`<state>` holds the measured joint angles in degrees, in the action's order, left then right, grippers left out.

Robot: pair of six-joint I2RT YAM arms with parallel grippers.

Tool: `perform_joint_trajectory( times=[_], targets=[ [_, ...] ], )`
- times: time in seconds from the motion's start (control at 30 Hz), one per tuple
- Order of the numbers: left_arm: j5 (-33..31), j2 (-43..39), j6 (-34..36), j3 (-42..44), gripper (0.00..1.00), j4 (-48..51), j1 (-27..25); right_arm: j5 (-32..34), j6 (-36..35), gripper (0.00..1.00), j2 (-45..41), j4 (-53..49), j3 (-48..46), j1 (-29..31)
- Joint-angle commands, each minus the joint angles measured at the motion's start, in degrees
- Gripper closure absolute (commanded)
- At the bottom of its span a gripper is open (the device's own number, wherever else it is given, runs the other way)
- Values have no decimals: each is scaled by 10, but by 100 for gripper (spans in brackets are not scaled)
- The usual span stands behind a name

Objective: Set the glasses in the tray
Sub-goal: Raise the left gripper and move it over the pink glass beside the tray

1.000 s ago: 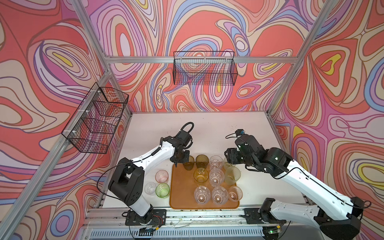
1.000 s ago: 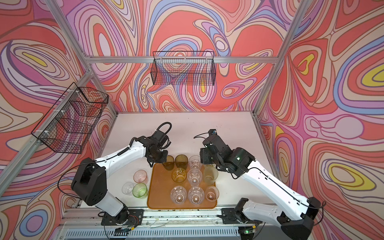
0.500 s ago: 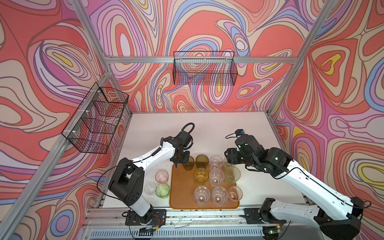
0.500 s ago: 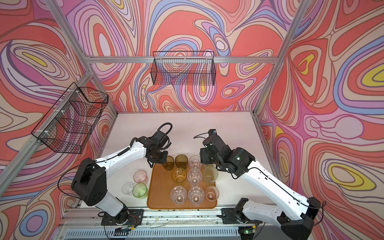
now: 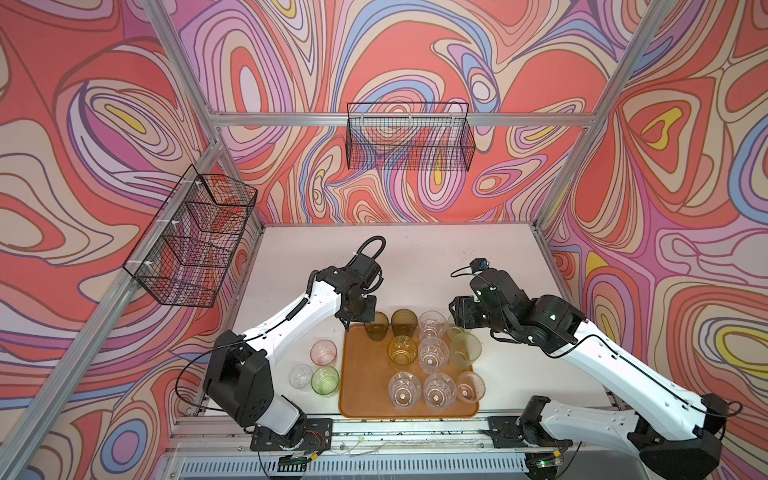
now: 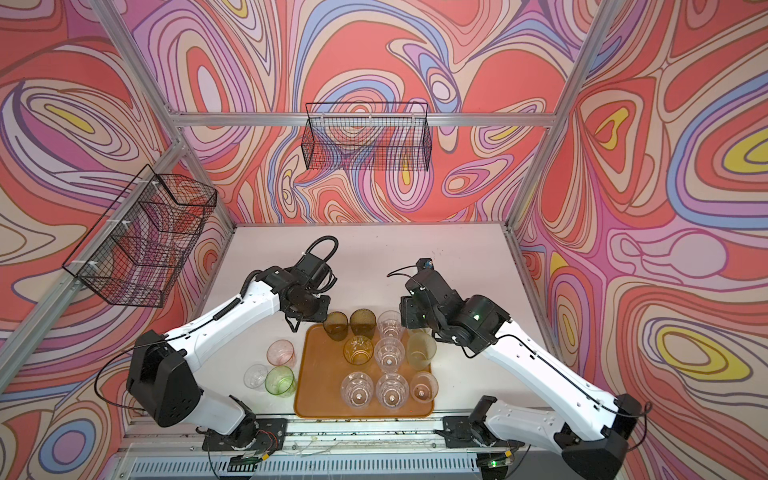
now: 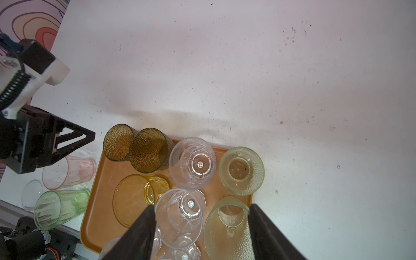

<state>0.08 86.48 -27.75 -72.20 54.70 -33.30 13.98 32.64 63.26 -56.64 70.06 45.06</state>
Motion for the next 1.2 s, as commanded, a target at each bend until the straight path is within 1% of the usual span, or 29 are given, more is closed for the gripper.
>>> perform_joint_trajectory(
  times=[0.0,0.17,0.47,0.83,1.0,1.17],
  targets=[
    [-8,-25,-11,-15,64,61,8,7,2,33,-1,-6,3,-2],
    [-20,-48,-11,-18,64,112,25,7,-1,33,0,-1,1,-2],
    [-17,-107,-32,32,65,151,52,0,-4,33,4,13,-4,-2],
    [4,-156,-42,83,65,197,141,-7,-7,33,14,13,-1,-1],
    [-3,-165,-54,109,65,198,162,-10,-8,32,20,15,0,-2],
    [9,-173,-53,134,66,186,191,-12,-9,33,24,14,1,-1]
  ],
)
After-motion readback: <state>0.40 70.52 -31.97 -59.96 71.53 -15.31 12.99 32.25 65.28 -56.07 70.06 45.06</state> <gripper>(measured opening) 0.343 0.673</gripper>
